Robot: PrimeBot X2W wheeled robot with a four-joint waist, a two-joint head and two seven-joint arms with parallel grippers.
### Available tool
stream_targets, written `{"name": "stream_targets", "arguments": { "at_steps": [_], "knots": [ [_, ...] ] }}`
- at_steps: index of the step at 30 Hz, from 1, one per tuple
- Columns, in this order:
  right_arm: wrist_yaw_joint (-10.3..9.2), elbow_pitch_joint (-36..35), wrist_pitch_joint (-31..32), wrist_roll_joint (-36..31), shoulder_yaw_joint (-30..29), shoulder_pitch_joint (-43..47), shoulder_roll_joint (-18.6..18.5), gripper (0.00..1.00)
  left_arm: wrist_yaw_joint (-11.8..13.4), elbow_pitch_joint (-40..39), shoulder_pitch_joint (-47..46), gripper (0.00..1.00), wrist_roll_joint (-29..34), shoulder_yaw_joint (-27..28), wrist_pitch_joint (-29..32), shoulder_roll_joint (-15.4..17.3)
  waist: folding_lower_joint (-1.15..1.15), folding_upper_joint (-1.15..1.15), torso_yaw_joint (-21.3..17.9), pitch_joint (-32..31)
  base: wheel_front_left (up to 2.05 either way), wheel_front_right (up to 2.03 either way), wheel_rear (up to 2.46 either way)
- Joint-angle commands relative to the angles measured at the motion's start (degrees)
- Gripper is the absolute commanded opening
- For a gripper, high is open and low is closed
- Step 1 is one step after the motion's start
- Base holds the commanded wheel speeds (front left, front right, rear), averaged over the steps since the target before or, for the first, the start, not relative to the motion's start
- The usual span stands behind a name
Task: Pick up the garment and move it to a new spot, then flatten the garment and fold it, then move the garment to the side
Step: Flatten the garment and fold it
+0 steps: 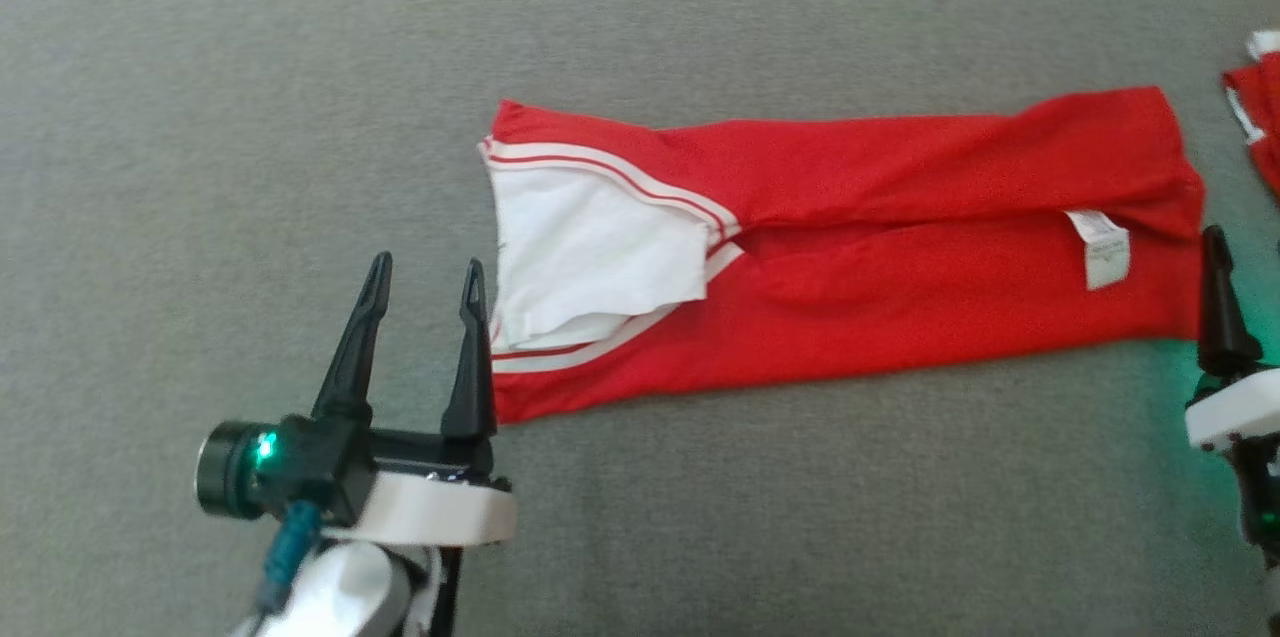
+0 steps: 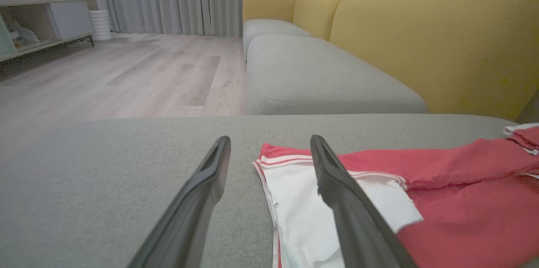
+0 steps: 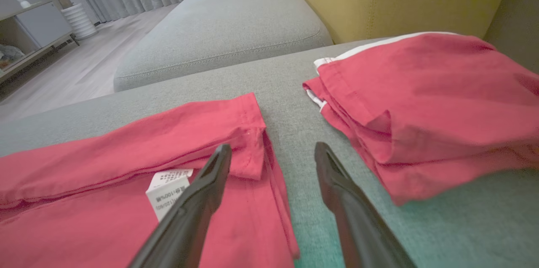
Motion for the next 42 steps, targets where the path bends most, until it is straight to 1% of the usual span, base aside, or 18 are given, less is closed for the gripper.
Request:
{"name": "stream_targets", "arguments": {
  "at_steps": [1,4,6,9,13,14,15,16,17,23,25,26,32,35,38,40,42],
  "knots": [
    [-0.04,-0.7,0.6,-0.6,-0.2,-1.5,-0.9,1.00,0.2,-1.7,0.5,1.00,3.1,4.1,-0.5,-0.4,0.01,0.00,1.3,-0.5,0.00,0.00,0.00],
    [-0.04,2.3,3.1,-1.9,-2.1,-3.8,-0.3,1.00,-1.7,-1.5,3.7,1.00,8.4,7.3,-0.6,-4.1,0.01,0.00,2.9,-0.6,0.00,0.00,0.00],
    [-0.04,4.9,4.3,-2.8,-3.3,-5.6,-0.1,1.00,-3.4,-0.9,5.1,1.00,11.3,8.5,-0.6,-5.9,0.01,0.00,3.9,-0.6,0.00,0.00,0.00],
    [-0.04,9.0,6.2,-3.9,-4.5,-7.2,0.5,1.00,-5.7,0.6,6.6,1.00,14.1,10.0,-0.6,-7.9,0.01,0.00,5.0,-0.7,0.00,0.00,0.00],
    [-0.04,14.9,10.6,-4.7,-5.1,-7.7,0.6,1.00,-8.4,2.1,7.6,1.00,16.6,12.2,-0.6,-10.1,0.01,0.00,5.8,-0.9,0.00,0.00,0.00],
    [-0.04,15.6,11.9,-4.4,-4.8,-7.7,1.0,0.85,-8.9,2.4,7.9,1.00,17.1,12.8,-0.6,-10.5,0.01,0.00,5.9,-1.0,0.00,0.00,0.00],
    [-0.04,15.7,12.8,-3.6,-4.5,-7.6,1.3,0.57,-9.3,2.6,8.2,1.00,17.6,13.3,-0.6,-11.0,0.01,0.00,5.9,-1.1,0.00,0.00,0.00],
    [-0.04,15.4,13.5,-2.8,-4.0,-7.5,1.5,0.20,-9.8,2.7,8.5,1.00,18.0,13.8,-0.6,-11.4,0.01,0.00,5.8,-1.1,0.00,0.00,0.00],
    [-0.04,14.9,14.1,-2.2,-3.4,-7.3,1.4,0.00,-10.1,2.8,8.8,1.00,18.4,14.4,-0.6,-11.7,0.01,0.00,5.6,-1.1,0.00,0.00,0.00],
    [-0.04,10.9,13.3,-0.8,-2.7,-6.6,-0.3,0.00,-12.6,3.5,10.3,1.00,20.4,17.5,-0.6,-13.0,0.01,0.00,3.0,-1.3,0.00,0.00,0.00],
    [-0.04,10.4,13.0,-0.8,-2.9,-6.5,-0.7,0.00,-13.0,3.5,10.4,1.00,20.8,18.0,-0.6,-13.2,0.01,0.00,2.5,-1.3,0.00,0.00,0.00],
    [-0.04,9.2,12.5,-0.6,-3.2,-6.4,-1.6,0.00,-13.7,3.5,10.6,1.00,21.4,18.8,-0.6,-13.4,0.01,0.00,1.2,-1.1,0.00,0.00,0.00],
    [-0.04,3.9,13.5,-0.2,-4.3,-7.0,-5.2,0.00,-15.3,3.0,11.0,1.00,23.1,20.6,-0.6,-13.8,0.01,0.00,-2.8,-0.4,0.00,0.00,0.00],
    [-0.04,-0.5,15.4,-0.2,-5.0,-7.4,-7.1,0.00,-15.9,2.7,11.1,1.00,24.2,21.3,-0.6,-13.6,0.01,0.00,-4.5,-0.3,0.00,0.00,0.00],
    [-0.04,-5.7,17.4,-0.2,-6.1,-7.6,-8.2,0.00,-16.3,2.7,11.4,1.00,25.2,21.8,-0.6,-13.5,0.01,0.00,-5.6,-0.5,0.00,0.00,0.00],
    [-0.04,-9.6,18.9,0.0,-6.8,-7.4,-8.0,0.00,-16.6,2.7,11.4,1.00,25.7,22.0,-0.6,-13.6,0.01,0.00,-5.9,-0.7,0.00,0.00,0.00],
    [-0.04,-14.0,20.4,0.7,-7.5,-6.9,-6.9,0.00,-16.9,2.9,11.5,1.00,26.0,22.1,-0.6,-13.7,0.01,0.00,-5.9,-1.0,0.00,0.00,0.00]
  ]
}}
